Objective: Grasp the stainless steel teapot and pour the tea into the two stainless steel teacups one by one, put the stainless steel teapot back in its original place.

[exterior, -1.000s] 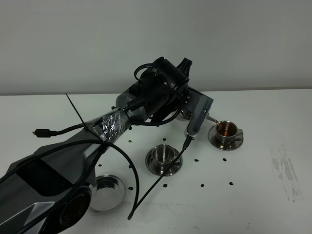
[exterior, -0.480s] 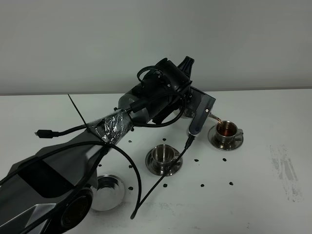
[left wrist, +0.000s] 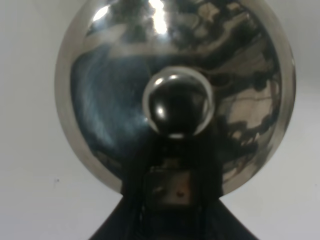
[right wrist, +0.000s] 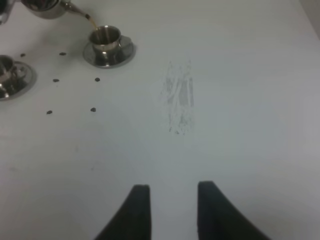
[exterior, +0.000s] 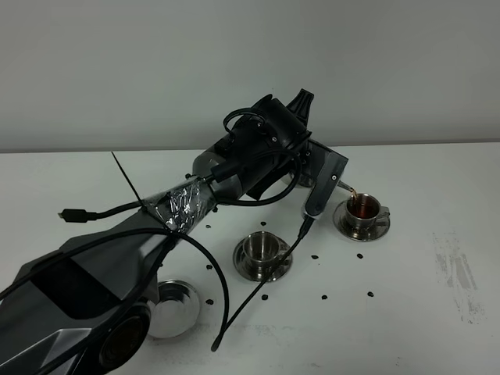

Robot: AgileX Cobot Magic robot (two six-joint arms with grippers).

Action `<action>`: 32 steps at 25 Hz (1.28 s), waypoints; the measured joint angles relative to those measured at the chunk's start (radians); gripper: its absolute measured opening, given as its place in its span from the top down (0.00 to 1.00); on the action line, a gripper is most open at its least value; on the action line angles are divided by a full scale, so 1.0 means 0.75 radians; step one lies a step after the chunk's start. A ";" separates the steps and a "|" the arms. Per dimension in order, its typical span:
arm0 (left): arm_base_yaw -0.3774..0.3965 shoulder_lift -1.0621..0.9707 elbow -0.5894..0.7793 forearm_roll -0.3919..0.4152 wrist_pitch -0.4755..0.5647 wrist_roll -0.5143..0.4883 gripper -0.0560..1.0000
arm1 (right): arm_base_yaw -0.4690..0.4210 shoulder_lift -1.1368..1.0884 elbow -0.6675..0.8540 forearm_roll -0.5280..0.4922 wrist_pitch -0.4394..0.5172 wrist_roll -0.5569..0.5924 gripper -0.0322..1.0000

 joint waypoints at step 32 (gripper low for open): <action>-0.011 0.000 0.000 0.068 -0.014 -0.002 0.72 | 0.000 0.000 0.000 0.000 0.000 0.000 0.74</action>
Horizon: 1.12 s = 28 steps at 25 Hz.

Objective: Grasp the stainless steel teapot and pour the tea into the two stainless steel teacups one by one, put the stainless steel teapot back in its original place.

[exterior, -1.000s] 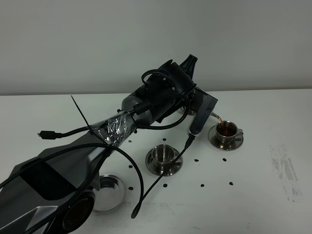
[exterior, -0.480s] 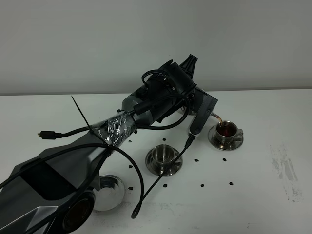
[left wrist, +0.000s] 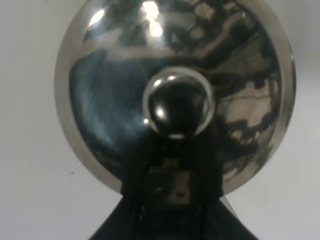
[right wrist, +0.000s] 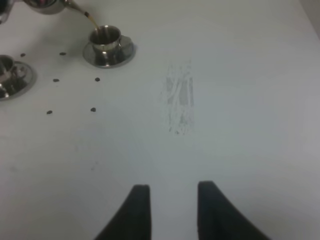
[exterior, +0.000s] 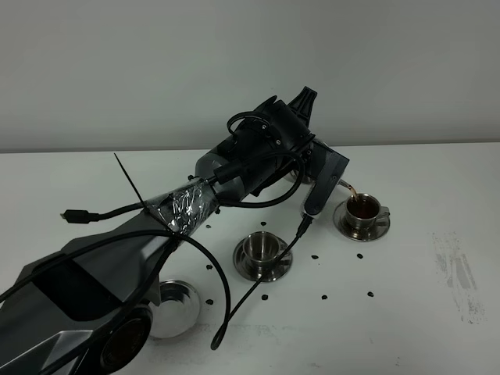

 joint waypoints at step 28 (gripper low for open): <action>0.012 0.000 0.023 -0.196 0.015 -0.172 0.72 | 0.000 0.000 0.000 0.000 0.000 0.000 0.74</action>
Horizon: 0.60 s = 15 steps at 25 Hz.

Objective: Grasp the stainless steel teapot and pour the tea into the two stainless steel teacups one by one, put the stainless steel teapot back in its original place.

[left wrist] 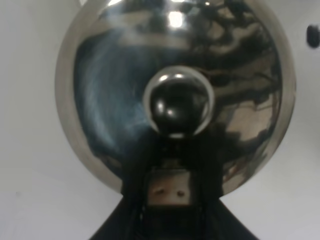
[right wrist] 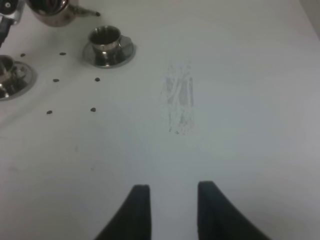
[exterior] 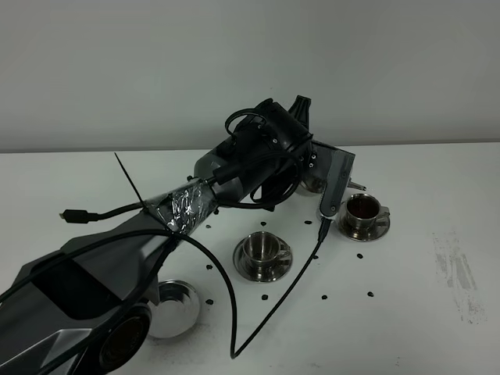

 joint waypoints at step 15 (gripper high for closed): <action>0.106 -0.042 0.001 -0.342 0.041 -0.376 0.72 | 0.000 0.000 0.000 0.000 0.000 0.000 0.74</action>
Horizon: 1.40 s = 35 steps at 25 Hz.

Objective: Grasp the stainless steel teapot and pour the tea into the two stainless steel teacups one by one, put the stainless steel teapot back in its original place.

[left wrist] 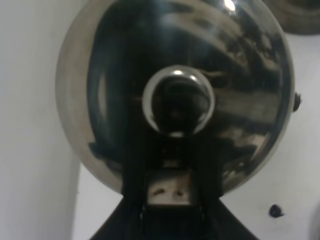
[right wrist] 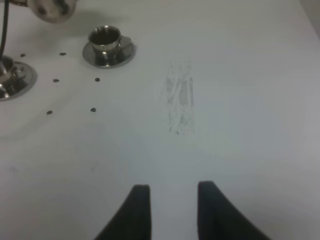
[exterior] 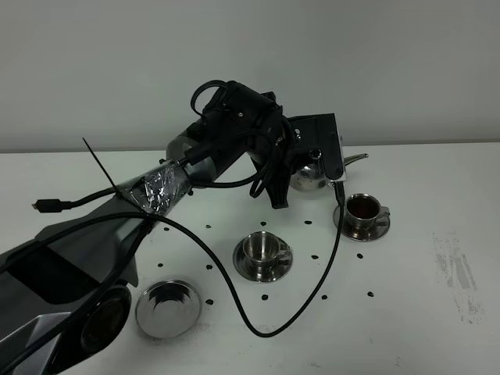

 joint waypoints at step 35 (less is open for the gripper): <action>0.114 0.111 0.000 -0.329 0.060 -0.534 0.72 | 0.000 0.000 0.000 0.000 0.000 0.000 0.74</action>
